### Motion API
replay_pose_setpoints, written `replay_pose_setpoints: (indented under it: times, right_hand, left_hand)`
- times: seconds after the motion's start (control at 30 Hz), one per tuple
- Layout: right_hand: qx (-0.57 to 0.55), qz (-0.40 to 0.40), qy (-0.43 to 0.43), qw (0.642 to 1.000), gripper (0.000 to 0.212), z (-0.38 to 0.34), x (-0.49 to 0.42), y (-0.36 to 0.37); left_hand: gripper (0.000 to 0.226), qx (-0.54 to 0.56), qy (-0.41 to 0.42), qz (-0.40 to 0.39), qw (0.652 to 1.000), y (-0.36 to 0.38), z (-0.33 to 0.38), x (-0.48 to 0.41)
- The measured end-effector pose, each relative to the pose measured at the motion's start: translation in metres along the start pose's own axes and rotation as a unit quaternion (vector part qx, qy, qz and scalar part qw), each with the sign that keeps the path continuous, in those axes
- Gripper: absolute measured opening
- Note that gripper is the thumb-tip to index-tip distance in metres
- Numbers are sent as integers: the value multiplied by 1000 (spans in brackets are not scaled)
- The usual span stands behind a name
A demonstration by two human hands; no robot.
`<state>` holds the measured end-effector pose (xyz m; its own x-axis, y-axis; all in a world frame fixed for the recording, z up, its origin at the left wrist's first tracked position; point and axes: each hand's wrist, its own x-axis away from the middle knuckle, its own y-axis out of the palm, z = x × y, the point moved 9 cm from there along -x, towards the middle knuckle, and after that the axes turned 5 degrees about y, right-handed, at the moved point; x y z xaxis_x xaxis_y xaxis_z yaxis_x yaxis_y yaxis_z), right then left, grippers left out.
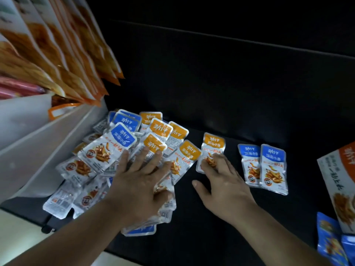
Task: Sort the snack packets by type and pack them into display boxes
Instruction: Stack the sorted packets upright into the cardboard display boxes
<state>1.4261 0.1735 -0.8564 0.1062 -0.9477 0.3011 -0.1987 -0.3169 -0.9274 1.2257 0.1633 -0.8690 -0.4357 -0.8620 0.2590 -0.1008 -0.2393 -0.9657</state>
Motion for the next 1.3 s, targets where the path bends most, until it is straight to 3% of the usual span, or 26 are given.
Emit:
replay_pose_setpoints:
  times: [0.17,0.27,0.43,0.57,0.67,0.73,0.87,1.03,1.23,1.3]
  right_hand:
    - [15,19,-12,1000,66,-7,0,-10]
    - [8,64,-75,995,64,-22,0,-20]
    - [40,-47,-119,991,59,-56,-12,-2]
    - [25,-73,-103,992,65,-73,-17,8]
    - [-32,-24,-63,997,64,-64,-14,-3]
    - [-35,14,-11,999,59,-44,-9,-13]
    - [-19,-55,47,997,62,-7,1,-6]
    - [-84,-45,54,994,57,-8,4,-8]
    - [-34,-5,-6,999,62,3,2,-4]
    - [-39,-5,-10,999,63,6,3,-3]
  left_hand:
    - [89,4,-29,-9,1000,-6,-26,-5]
    - [88,9,-51,-31,998,-16,-19,-9]
    - [76,3,-40,13,999,-37,20,-11]
    - [66,33,-14,-3,999,-14,12,1]
    - [61,43,-13,11,999,-8,-4,7]
    - [66,41,-34,-3,999,-13,-13,4]
    - [53,40,-119,-1,992,-37,-20,-7]
    - [50,-32,-100,35,994,-62,-2,-46]
    - [65,-42,-110,24,993,-57,-5,-67]
    - [60,-40,-111,39,992,-59,-5,-67]
